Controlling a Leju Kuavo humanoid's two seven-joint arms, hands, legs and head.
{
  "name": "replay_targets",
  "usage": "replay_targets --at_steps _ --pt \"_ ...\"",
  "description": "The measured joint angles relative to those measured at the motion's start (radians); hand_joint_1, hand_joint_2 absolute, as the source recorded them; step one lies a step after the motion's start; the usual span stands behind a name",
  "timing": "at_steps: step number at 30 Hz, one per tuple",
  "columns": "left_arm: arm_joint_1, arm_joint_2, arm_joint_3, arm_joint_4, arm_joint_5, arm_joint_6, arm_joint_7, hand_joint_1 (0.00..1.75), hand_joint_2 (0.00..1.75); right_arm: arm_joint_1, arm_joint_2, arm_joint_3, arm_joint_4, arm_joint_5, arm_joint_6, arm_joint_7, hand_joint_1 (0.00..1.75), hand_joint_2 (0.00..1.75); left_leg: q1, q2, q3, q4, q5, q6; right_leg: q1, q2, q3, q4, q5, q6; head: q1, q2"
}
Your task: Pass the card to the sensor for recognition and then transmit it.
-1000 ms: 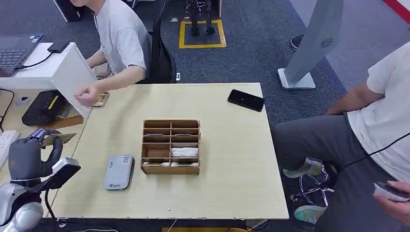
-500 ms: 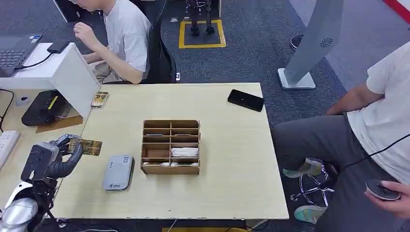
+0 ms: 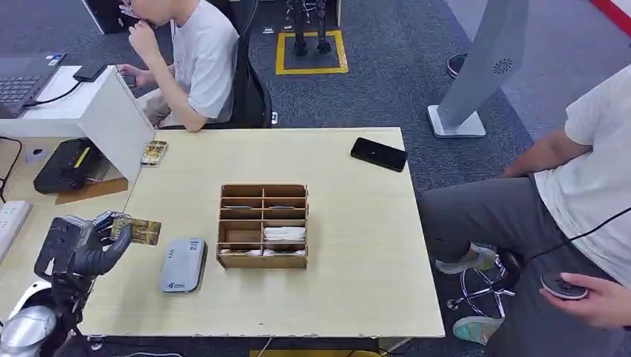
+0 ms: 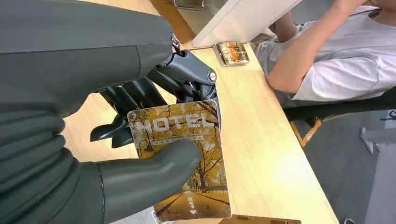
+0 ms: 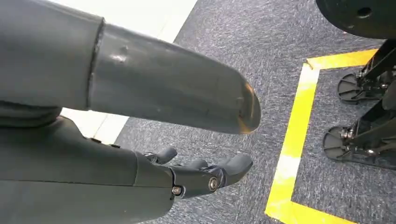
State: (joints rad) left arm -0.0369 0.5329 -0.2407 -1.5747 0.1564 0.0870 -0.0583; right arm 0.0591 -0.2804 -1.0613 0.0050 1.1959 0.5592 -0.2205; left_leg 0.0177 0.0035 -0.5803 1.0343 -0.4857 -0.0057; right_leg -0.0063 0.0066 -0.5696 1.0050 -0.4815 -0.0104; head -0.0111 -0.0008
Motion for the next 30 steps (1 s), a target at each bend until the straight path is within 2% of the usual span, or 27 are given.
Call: replay_targets --at_steps 10,22,30 --pt "0.005 -0.002 -0.066 0.018 -0.076 0.051 -0.011 1.75 1.75 0.000 0.000 -0.013 0.000 -0.003 0.014 0.010 0.00 0.00 0.000 0.000 0.000 0.000 0.000 0.000 0.000 0.000 0.000 0.000 0.000 0.000 0.000 0.000" --pt "0.000 -0.013 -0.131 0.066 -0.100 0.073 -0.014 1.75 1.75 0.001 0.000 -0.016 0.000 -0.002 0.018 0.011 0.00 0.00 0.000 0.000 0.000 0.000 0.000 0.000 0.000 0.000 0.000 0.000 0.000 0.000 0.000 0.000" --pt "-0.003 -0.030 -0.163 0.117 -0.116 0.121 -0.027 1.75 1.75 0.001 -0.005 -0.021 0.000 0.002 0.022 0.011 0.00 0.00 0.000 0.000 0.000 0.000 0.000 0.000 0.000 0.000 0.000 0.000 0.000 0.000 0.000 0.000"
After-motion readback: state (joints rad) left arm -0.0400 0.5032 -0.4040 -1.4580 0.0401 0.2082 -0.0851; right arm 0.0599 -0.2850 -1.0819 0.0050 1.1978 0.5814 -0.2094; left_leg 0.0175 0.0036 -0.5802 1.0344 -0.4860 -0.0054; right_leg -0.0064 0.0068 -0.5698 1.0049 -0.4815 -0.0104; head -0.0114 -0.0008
